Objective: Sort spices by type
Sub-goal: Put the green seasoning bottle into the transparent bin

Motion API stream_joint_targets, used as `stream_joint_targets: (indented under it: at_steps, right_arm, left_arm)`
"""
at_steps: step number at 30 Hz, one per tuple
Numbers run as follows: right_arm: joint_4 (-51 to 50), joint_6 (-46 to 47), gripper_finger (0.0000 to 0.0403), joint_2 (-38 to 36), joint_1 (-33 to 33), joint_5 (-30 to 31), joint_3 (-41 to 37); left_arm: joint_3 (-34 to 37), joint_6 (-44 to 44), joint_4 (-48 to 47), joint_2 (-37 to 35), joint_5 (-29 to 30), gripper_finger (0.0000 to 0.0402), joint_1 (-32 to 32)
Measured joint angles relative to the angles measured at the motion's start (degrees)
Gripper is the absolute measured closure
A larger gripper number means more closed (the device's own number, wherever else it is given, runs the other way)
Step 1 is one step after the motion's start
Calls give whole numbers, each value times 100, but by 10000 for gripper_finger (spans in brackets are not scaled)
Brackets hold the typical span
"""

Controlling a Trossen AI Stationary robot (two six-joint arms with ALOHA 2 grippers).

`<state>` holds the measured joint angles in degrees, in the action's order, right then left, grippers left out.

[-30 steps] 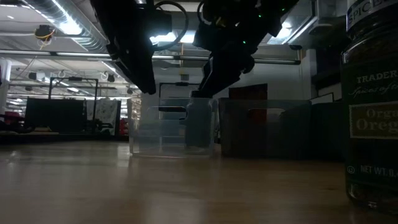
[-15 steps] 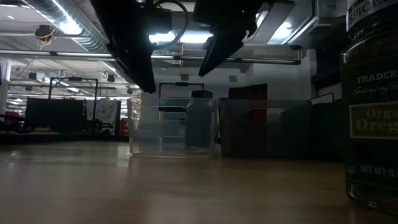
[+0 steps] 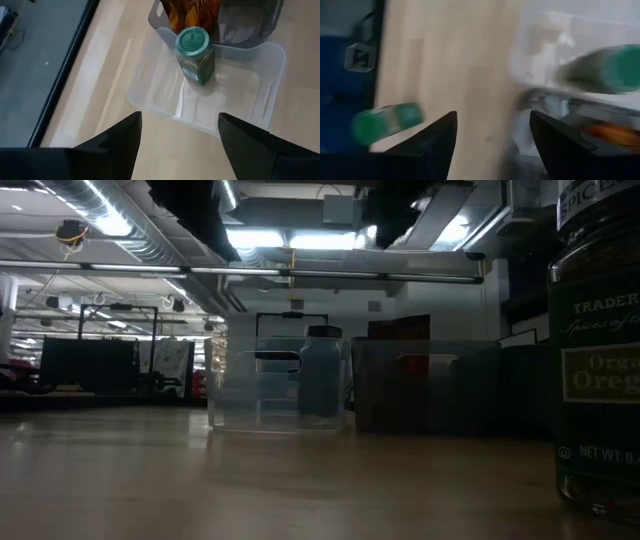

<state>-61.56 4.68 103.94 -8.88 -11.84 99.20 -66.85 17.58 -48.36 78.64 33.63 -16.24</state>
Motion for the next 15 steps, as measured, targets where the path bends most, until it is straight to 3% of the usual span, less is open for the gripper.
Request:
stream_joint_targets:
  at_steps: [7,15]
  right_arm:
    - [109,150,152,2,-1271,72,0]
    - [201,981,152,183,-2422,1403,-15]
  left_arm:
    - [0,-249,151,12,7,155,6]
    - [0,-256,446,12,20,155,6]
